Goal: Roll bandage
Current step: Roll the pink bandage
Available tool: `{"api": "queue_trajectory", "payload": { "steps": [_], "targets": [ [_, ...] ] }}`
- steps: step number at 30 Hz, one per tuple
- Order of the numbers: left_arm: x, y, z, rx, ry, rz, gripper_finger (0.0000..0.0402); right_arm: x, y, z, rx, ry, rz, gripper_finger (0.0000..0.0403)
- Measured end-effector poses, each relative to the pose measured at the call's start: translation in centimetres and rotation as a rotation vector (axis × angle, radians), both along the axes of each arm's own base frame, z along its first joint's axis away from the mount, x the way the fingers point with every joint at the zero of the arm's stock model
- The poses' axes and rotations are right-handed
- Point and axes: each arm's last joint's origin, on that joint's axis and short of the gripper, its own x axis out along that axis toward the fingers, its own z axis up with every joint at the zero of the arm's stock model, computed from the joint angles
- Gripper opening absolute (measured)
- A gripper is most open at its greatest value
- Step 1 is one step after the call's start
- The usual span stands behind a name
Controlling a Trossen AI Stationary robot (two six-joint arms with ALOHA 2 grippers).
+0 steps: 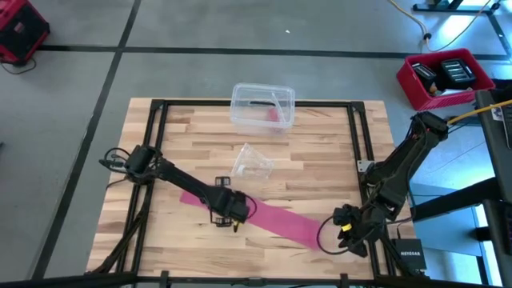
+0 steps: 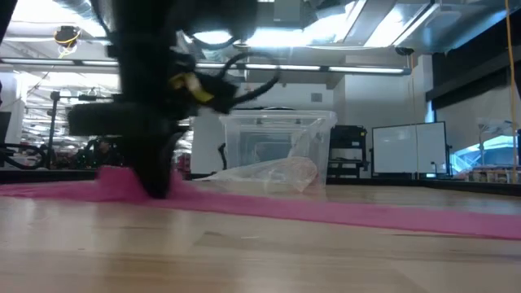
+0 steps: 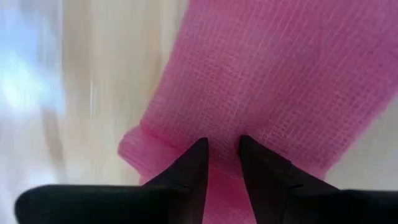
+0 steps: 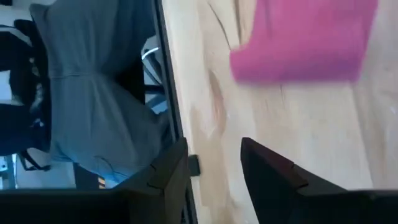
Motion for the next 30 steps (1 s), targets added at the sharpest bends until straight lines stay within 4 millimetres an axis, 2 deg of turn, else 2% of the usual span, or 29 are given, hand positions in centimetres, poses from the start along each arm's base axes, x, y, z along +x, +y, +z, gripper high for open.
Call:
{"api": "queue_trajectory", "payload": {
  "steps": [3, 8, 16, 19, 24, 27, 30],
  "targets": [
    [-0.8, -0.7, 0.0, 0.030, 0.029, 0.009, 0.0088, 0.4, 0.1, -0.6, -0.079, -0.057, -0.036, 0.0152],
    [-1.0, -1.4, -0.1, 0.066, 0.004, -0.013, 0.0088, 2.2, 1.0, -2.6, -0.325, -0.266, -0.139, 0.0152],
    [-0.9, -1.2, -0.1, 0.093, -0.015, -0.010, 0.0088, 7.1, 1.9, -5.1, -0.511, -0.494, -0.009, 0.0152],
    [-0.8, -1.2, -0.1, 0.092, -0.016, -0.008, 0.0088, 8.7, 1.4, -5.5, -0.556, -0.544, 0.006, 0.0152],
    [-0.8, -1.2, -0.1, 0.095, -0.015, -0.022, 0.0088, 11.0, -0.7, -5.2, -0.612, -0.579, -0.031, 0.0152],
    [-0.8, -1.1, -0.1, 0.098, -0.018, -0.024, 0.0088, 12.1, -2.1, -5.2, -0.614, -0.571, -0.052, 0.0152],
    [-0.7, -1.1, -0.1, 0.102, -0.027, -0.023, 0.0088, 12.9, -3.0, -6.0, -0.582, -0.519, -0.028, 0.0152]
  ]
}}
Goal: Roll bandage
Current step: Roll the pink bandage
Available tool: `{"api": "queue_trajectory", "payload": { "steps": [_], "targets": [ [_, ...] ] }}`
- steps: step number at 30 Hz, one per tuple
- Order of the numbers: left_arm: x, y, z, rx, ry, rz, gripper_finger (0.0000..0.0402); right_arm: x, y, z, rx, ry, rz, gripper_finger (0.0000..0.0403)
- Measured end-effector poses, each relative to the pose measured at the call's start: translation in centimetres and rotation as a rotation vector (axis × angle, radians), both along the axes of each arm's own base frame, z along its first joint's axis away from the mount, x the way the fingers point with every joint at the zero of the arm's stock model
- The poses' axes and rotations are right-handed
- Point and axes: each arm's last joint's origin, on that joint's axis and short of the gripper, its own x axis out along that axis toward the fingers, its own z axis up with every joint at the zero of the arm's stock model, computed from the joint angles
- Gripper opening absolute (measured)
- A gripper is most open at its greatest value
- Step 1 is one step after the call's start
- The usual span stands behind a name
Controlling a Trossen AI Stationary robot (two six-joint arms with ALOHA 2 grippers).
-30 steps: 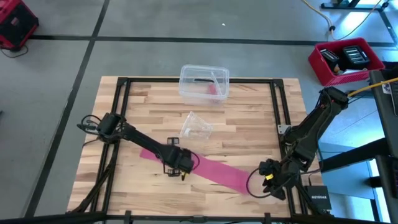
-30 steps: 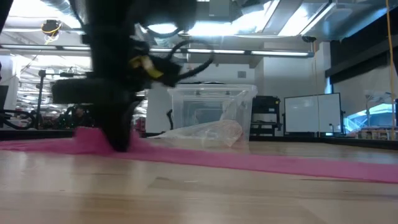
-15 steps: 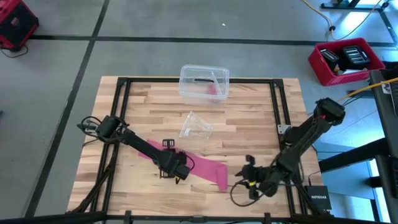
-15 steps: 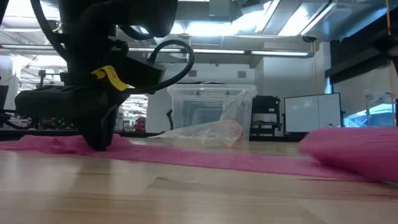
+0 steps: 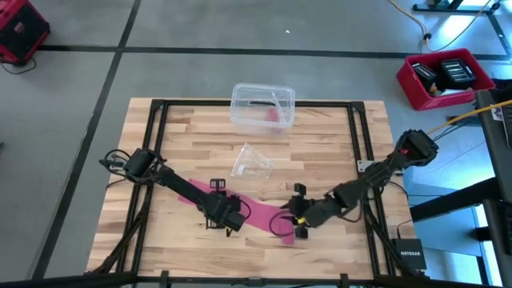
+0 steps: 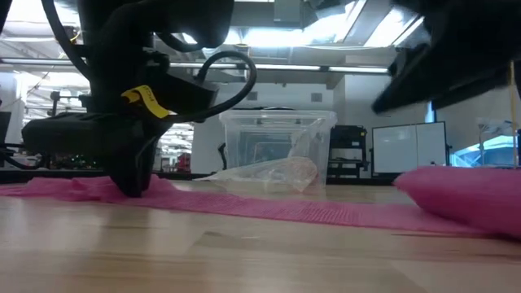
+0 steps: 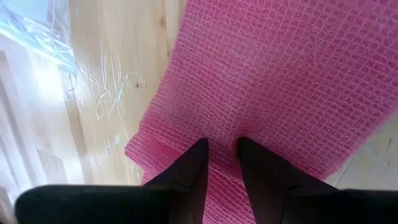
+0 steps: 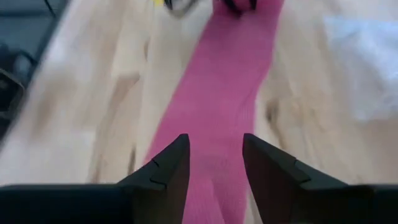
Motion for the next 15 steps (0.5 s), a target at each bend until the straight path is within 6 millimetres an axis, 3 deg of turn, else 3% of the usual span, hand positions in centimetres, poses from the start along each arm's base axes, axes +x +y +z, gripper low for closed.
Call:
{"api": "queue_trajectory", "payload": {
  "steps": [9, 15],
  "targets": [
    [0.1, 0.0, 0.0, 0.009, -0.014, 0.007, 0.0088, 1.7, -0.5, -2.9, 0.055, 0.070, 0.034, 0.0152],
    [0.1, 0.0, 0.0, 0.010, -0.013, 0.007, 0.0088, 0.8, -0.4, -3.8, 0.116, 0.247, 0.107, 0.0152]
  ]
}}
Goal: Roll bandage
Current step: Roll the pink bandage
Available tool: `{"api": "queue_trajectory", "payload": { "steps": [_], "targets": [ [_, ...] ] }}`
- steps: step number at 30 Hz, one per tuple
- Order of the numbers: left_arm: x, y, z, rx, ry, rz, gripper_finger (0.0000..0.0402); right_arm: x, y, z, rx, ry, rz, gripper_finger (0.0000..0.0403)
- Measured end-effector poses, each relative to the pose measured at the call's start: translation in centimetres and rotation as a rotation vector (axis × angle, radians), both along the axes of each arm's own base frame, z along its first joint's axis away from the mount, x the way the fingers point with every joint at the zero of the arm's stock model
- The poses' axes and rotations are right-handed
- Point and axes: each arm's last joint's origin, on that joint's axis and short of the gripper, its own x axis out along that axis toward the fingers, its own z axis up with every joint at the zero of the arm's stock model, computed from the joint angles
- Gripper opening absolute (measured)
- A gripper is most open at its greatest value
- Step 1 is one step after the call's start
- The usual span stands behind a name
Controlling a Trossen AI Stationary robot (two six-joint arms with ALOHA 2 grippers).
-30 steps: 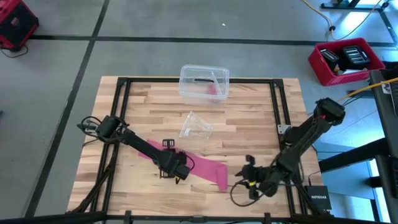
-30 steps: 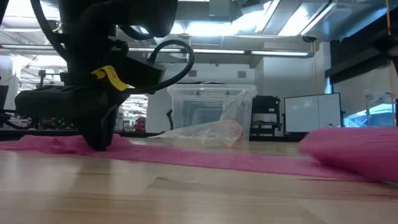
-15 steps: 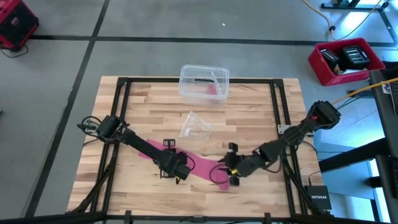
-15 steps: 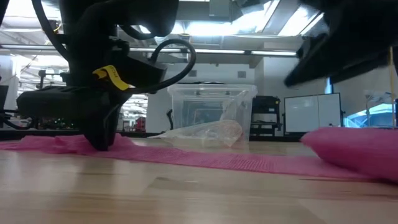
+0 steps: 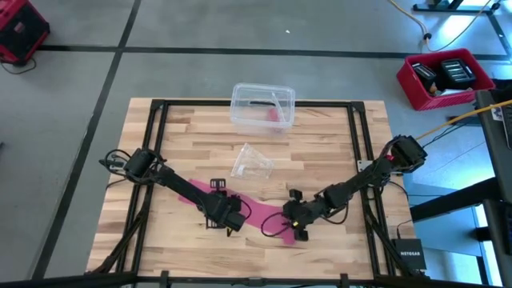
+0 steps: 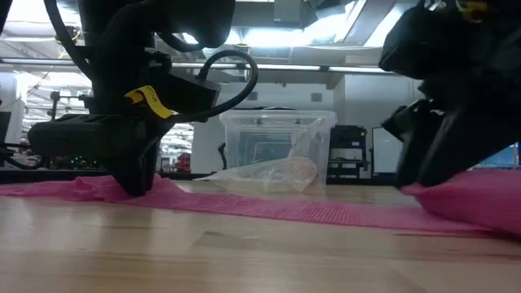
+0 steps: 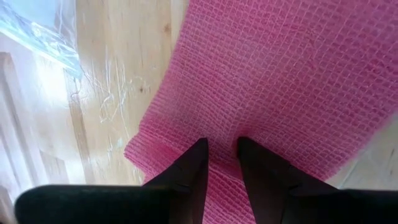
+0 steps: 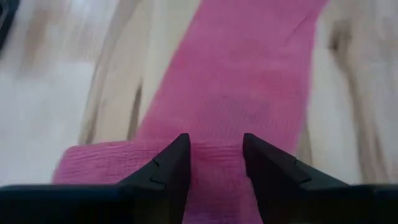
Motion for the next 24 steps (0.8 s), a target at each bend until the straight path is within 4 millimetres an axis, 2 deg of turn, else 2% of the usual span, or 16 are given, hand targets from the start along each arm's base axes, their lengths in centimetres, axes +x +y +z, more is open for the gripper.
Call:
{"api": "queue_trajectory", "payload": {
  "steps": [5, 13, 17, 21, 24],
  "targets": [
    [0.0, 0.0, 0.0, 0.000, -0.002, 0.007, 0.0088, -2.3, 0.3, 0.6, 0.040, 0.187, -0.024, 0.0152],
    [-0.1, -0.1, 0.0, 0.001, -0.006, 0.014, 0.0088, -7.1, 2.5, 2.1, -0.004, 0.293, -0.004, 0.0152],
    [-0.1, -0.1, 0.0, 0.002, -0.006, 0.012, 0.0088, -9.0, 3.6, 1.8, -0.030, 0.368, -0.008, 0.0152],
    [-0.1, -0.1, 0.0, 0.002, -0.006, 0.013, 0.0088, -9.5, 4.3, 2.8, -0.023, 0.385, -0.024, 0.0152],
    [-0.1, -0.1, 0.0, 0.001, -0.005, 0.013, 0.0088, -8.4, 5.0, 4.4, -0.052, 0.231, -0.036, 0.0152]
  ]
}}
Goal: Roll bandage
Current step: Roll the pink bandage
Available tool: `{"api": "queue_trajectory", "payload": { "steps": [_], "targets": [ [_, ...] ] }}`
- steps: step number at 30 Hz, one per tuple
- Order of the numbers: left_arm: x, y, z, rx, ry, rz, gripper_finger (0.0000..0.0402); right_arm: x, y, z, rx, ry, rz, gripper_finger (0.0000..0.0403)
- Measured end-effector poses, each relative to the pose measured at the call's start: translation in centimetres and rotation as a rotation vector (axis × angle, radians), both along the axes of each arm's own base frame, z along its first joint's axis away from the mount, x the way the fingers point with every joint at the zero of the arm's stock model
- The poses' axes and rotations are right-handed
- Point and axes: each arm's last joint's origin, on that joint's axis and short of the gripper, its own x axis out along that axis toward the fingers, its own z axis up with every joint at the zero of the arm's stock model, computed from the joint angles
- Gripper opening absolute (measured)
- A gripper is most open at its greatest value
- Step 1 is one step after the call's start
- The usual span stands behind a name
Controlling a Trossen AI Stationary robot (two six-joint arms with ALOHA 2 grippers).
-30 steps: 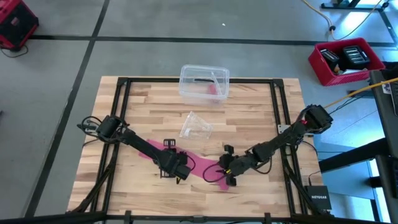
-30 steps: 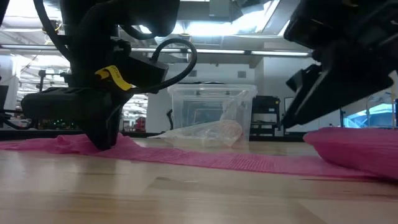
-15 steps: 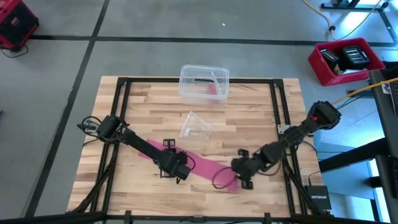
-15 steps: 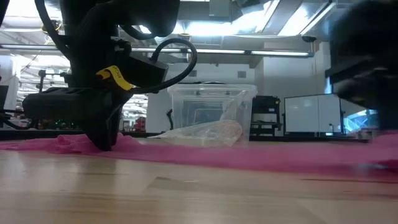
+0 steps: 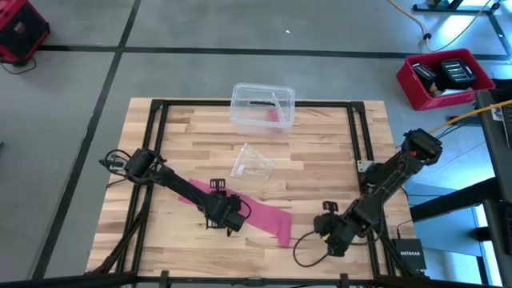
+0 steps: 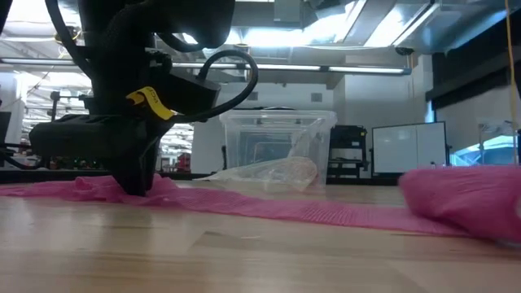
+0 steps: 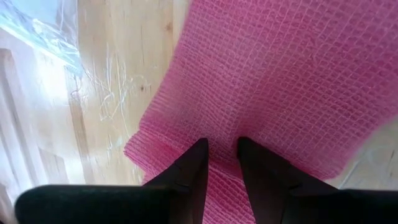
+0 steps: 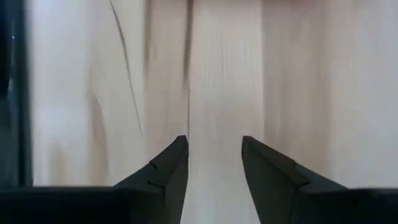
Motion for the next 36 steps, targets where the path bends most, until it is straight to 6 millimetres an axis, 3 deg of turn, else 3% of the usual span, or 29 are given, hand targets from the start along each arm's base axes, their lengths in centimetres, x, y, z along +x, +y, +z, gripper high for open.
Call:
{"api": "queue_trajectory", "payload": {
  "steps": [4, 7, 13, 19, 22, 28, 36],
  "targets": [
    [0.0, 0.1, 0.0, -0.002, 0.001, 0.002, 0.0088, 1.7, 0.5, 1.7, -0.141, -0.317, -0.021, 0.0152],
    [0.0, 0.1, 0.0, -0.002, 0.001, 0.001, 0.0088, 3.1, -0.2, 2.2, -0.222, -0.434, -0.030, 0.0152],
    [0.0, 0.1, 0.0, -0.002, 0.003, -0.006, 0.0088, 7.2, -2.5, 1.4, -0.225, -0.463, -0.041, 0.0152],
    [0.1, 0.1, 0.0, 0.001, -0.001, -0.002, 0.0088, 10.3, -3.9, -2.0, -0.117, -0.362, 0.035, 0.0152],
    [0.0, 0.1, 0.0, 0.004, -0.001, 0.000, 0.0088, 9.8, -4.2, -3.4, -0.038, -0.197, 0.123, 0.0152],
    [0.0, 0.1, 0.0, 0.007, -0.003, 0.001, 0.0088, 7.2, -3.7, -3.5, -0.051, 0.022, 0.122, 0.0152],
    [0.0, 0.0, 0.0, 0.013, -0.007, 0.003, 0.0088, 4.2, -1.3, -4.3, -0.138, 0.081, 0.159, 0.0152]
  ]
}}
